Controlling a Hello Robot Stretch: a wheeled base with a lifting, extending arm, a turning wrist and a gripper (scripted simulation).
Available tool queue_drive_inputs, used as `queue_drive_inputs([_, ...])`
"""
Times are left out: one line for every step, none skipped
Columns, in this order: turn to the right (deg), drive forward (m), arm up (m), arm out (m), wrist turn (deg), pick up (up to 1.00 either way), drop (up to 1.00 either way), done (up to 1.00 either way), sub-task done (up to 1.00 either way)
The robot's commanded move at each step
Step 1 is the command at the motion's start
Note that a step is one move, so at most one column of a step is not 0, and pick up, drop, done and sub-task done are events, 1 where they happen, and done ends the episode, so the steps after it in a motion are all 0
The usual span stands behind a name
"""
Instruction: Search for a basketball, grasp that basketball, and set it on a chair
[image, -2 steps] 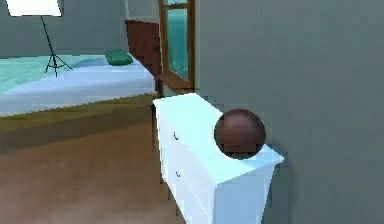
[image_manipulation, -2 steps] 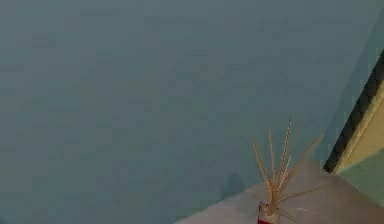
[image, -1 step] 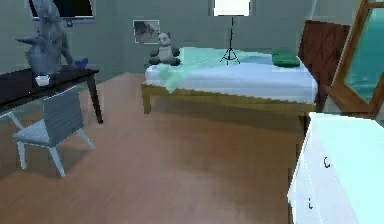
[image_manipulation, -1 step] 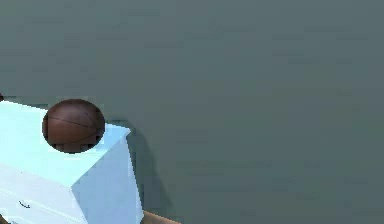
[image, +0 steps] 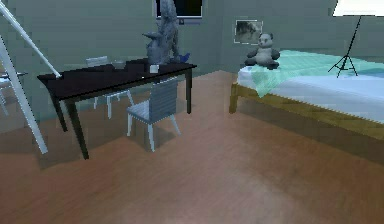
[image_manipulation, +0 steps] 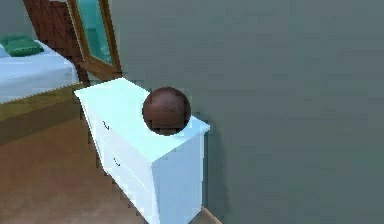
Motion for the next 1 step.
queue_drive_inputs([0.0, 0.0, 0.5, 0.0, 0.0, 0.0, 0.0, 0.0, 0.0])
